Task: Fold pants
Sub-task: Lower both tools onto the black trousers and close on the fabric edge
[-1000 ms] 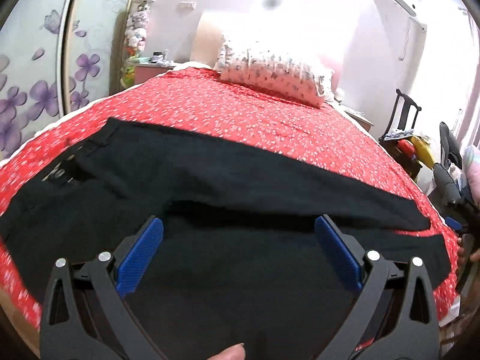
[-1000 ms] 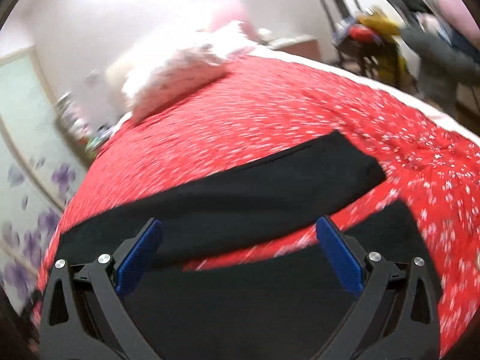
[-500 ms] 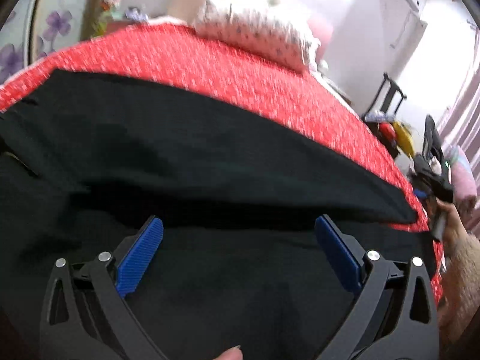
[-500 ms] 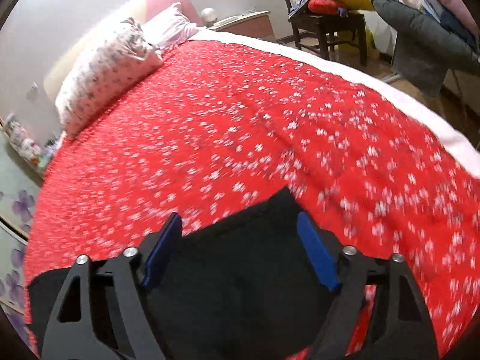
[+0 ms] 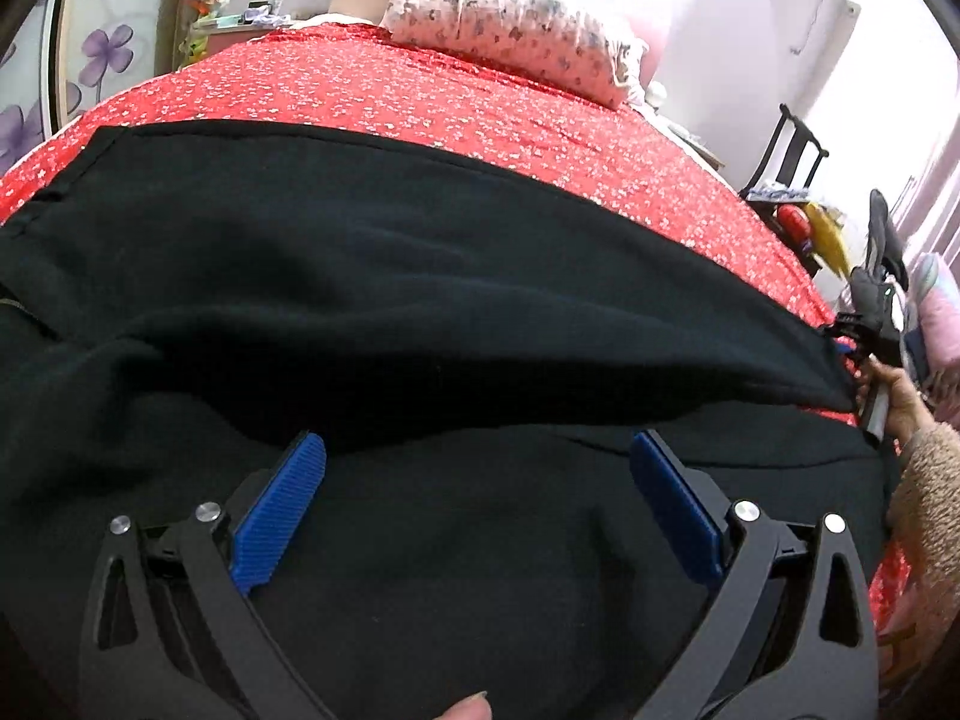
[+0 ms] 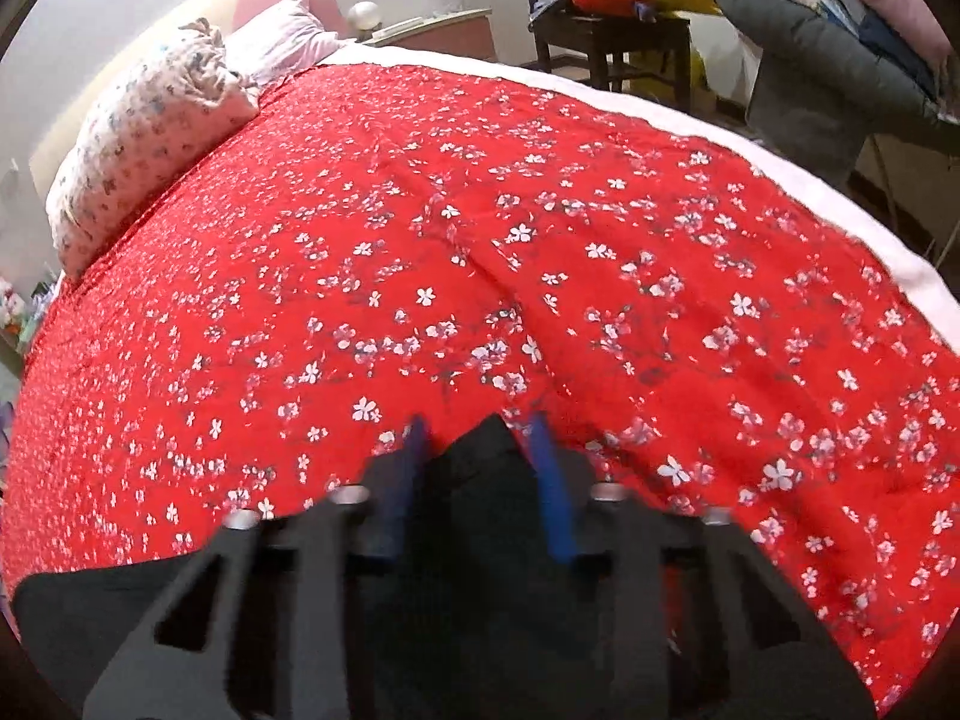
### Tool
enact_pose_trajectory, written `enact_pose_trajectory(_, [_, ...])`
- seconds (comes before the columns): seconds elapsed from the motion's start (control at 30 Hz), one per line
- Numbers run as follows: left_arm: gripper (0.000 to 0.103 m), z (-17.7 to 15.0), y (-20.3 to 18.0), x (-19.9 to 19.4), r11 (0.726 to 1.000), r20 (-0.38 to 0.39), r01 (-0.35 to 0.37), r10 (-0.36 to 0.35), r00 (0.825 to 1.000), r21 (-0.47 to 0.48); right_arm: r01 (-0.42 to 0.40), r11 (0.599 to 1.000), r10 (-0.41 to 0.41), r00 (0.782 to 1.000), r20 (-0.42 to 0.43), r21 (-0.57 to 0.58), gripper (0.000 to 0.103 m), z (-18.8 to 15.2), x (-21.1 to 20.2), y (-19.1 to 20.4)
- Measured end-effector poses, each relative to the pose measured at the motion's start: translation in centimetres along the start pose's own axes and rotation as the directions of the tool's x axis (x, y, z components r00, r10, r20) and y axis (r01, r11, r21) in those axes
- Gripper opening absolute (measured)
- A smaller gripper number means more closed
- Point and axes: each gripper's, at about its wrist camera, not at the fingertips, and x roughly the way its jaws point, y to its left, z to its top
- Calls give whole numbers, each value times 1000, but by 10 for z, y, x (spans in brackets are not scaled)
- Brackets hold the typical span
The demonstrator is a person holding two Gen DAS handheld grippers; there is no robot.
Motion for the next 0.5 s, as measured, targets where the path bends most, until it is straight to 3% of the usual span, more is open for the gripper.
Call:
enact_pose_trajectory(0.23, [101,-1,-2,0,1000,-12,-11,11,1000,17,-60,998,63,995,77,-36,15,-8,-38,3])
enact_pose_trajectory(0.5, [101,0,8,-11,998,32,53,-52,998,-26,-224,974,227,954,195,-41,14,-36,-128,-10])
